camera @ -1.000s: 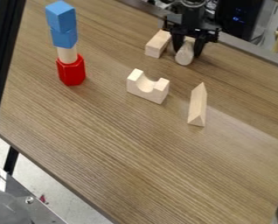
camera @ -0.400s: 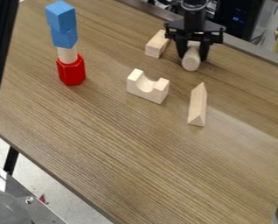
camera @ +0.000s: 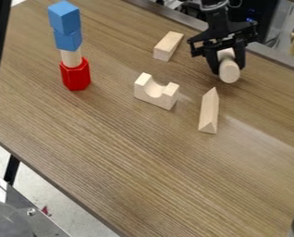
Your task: Stand the cylinder
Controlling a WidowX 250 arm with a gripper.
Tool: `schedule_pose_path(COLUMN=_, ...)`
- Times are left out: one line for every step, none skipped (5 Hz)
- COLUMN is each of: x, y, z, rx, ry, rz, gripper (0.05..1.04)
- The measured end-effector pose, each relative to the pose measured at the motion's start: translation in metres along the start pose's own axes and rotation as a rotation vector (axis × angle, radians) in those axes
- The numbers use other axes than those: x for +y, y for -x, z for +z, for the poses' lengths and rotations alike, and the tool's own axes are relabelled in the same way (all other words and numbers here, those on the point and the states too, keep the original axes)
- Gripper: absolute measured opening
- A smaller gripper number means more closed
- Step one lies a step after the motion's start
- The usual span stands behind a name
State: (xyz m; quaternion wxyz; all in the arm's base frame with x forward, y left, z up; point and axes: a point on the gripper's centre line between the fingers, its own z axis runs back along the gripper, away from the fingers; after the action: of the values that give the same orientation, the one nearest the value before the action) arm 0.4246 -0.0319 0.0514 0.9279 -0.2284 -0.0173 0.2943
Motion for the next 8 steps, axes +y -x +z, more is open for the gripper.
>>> schedule_pose_path(x=-0.006, y=0.007, z=0.005, rx=0.077, ry=0.081, rz=0.154, gripper=0.535)
schedule_pose_path(x=-0.018, y=0.006, z=0.029, rx=0.112, ry=0.185, rz=0.368, gripper=0.535)
schedule_pose_path(x=-0.033, y=0.006, z=0.050, rx=0.171, ry=0.278, rz=0.556, gripper=0.535)
schedule_pose_path(x=-0.047, y=0.003, z=0.068, rx=0.232, ry=0.318, rz=0.726, gripper=0.535)
schedule_pose_path(x=-0.055, y=0.005, z=0.081, rx=0.326, ry=0.330, rz=0.929, gripper=0.535)
schedule_pose_path(x=-0.057, y=0.008, z=0.088, rx=0.418, ry=0.329, rz=1.091, gripper=0.535)
schedule_pose_path(x=-0.053, y=0.011, z=0.086, rx=0.549, ry=0.336, rz=1.243, gripper=0.535)
schedule_pose_path(x=-0.037, y=0.010, z=0.076, rx=0.629, ry=0.359, rz=1.361, gripper=0.535)
